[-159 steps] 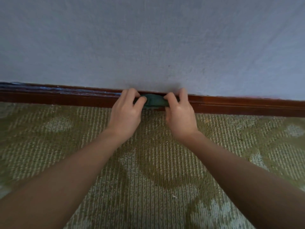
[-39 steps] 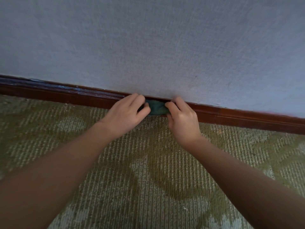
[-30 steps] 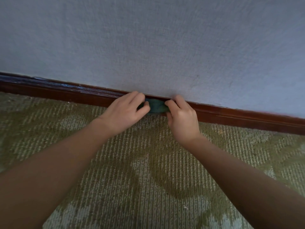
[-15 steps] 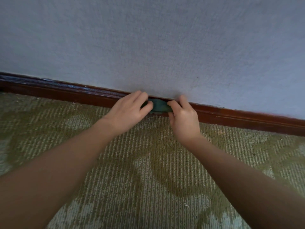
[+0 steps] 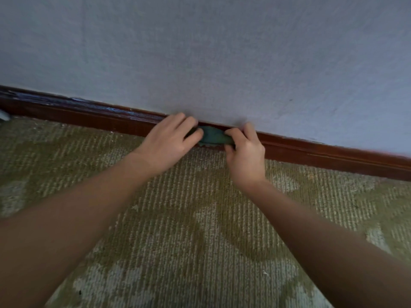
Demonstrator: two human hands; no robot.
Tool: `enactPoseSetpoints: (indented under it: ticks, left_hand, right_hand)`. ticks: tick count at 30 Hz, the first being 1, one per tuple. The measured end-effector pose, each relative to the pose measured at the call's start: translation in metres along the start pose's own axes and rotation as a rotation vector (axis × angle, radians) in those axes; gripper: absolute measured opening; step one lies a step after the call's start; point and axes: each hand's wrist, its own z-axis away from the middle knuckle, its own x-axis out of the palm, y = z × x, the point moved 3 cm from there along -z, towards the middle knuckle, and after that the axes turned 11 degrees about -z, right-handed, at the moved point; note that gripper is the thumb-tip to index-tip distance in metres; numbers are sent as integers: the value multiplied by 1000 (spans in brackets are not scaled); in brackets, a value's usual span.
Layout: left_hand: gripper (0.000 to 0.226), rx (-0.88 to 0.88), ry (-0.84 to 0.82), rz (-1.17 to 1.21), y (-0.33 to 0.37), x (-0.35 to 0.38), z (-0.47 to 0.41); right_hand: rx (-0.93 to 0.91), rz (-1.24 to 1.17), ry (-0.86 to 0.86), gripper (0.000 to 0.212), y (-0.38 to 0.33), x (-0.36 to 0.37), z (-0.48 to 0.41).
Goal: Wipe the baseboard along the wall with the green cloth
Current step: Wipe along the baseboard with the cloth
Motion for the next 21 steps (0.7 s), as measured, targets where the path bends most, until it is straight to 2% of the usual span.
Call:
enactPoseSetpoints:
  ticks: [4, 10, 13, 15, 17, 19, 21]
  left_hand:
    - [24, -130, 55, 94, 11, 4, 3]
    - [31, -66, 108, 93, 11, -2, -2]
    - [17, -81, 99, 80, -2, -1, 11]
    - [23, -145, 126, 85, -4, 0, 16]
    - [25, -184, 148, 113, 9, 2, 6]
    - [15, -124, 175, 152, 32, 3, -13]
    - [25, -55, 210, 171, 46, 5, -27]
  right_hand:
    - [75, -42, 67, 30, 2, 3, 3]
    - [76, 14, 130, 29, -2, 3, 4]
    - [33, 13, 49, 27, -14, 13, 0]
    - [19, 25, -27, 27, -15, 15, -2]
    - [58, 50, -32, 30, -4, 2, 0]
    - [92, 83, -6, 32, 16, -19, 4]
    - [72, 112, 2, 31, 29, -36, 8]
